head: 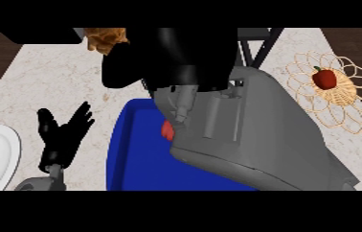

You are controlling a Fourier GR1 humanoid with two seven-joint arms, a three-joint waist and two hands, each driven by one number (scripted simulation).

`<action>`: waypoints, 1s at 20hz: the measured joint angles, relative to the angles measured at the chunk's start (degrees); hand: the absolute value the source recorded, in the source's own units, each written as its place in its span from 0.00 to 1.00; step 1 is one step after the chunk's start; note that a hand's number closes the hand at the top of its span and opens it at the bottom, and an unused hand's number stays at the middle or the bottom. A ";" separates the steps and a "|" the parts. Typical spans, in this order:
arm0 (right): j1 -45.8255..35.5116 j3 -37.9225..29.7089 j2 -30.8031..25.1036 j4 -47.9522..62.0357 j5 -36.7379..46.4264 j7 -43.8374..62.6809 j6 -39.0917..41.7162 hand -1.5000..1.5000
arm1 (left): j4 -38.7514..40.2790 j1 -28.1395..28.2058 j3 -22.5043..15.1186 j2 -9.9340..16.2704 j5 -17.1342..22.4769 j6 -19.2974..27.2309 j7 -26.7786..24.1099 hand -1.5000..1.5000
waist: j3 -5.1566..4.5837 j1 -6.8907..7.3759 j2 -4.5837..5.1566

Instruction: Pick the croissant from the tray and place it in the tiered shelf

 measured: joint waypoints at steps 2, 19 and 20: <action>-2.59 -3.07 -0.70 3.13 0.04 -1.48 0.80 1.00 | -0.64 0.21 -0.31 -0.19 -0.32 0.23 0.49 0.50 | 0.00 0.19 0.06; -8.40 -13.96 -5.72 26.84 -2.89 -16.56 6.32 1.00 | 0.19 -0.74 0.92 -1.02 -1.09 -0.76 0.04 0.50 | 0.01 0.63 0.44; -8.60 -14.00 -5.55 28.38 -2.36 -17.75 5.63 1.00 | 0.35 -0.74 0.85 -1.15 -1.34 -0.77 -0.19 0.50 | 0.01 0.67 0.44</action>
